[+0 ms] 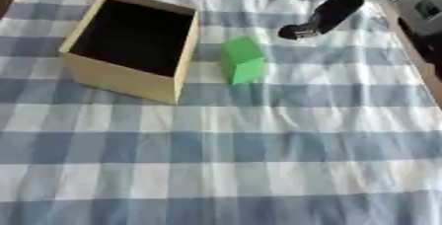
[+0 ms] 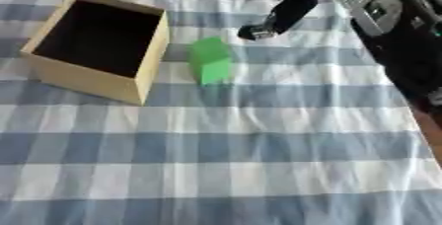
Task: Pick up objects on the table and place them in the box.
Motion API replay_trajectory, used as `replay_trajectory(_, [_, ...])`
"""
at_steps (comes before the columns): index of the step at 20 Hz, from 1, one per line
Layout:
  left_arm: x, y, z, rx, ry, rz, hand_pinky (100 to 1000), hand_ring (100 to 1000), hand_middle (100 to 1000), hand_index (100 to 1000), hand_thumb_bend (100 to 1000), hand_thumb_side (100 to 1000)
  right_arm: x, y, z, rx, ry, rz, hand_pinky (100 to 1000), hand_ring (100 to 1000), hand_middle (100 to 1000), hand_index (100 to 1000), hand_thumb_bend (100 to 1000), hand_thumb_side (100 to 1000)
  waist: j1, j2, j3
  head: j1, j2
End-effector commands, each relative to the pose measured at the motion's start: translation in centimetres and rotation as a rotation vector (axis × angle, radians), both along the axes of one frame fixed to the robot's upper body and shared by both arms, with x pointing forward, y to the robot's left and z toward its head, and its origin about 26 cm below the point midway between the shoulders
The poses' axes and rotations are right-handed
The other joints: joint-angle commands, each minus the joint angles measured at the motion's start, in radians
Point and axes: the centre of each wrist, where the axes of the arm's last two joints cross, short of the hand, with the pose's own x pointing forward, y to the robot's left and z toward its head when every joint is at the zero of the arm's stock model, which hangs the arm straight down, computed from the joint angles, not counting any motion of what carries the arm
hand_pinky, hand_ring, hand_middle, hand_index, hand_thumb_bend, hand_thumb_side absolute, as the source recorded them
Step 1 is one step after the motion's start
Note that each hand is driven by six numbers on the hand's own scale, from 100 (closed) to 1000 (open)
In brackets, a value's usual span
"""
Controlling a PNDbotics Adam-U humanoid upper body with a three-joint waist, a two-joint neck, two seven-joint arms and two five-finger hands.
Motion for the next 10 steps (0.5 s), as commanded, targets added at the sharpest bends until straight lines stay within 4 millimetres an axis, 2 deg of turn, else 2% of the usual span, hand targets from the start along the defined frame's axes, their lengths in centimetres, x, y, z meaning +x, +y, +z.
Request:
replay_trajectory(1, [-0.2,0.0,0.9,0.015,-0.028,-0.010,703,601,636,712,100,890,0.2,0.3,0.7,-0.030,-0.013,0.011,883,895,918,1000,324,714,-0.013,-0.003,0.003,-0.005,-0.012])
replay_trajectory(10, [-0.1,-0.1,0.9,0.011,-0.030,-0.016,704,601,636,712,100,891,1.0,1.4,-1.0,-0.041,0.036,0.054,878,890,917,1000,338,714,-0.013,0.002,0.010,-0.004,-0.013])
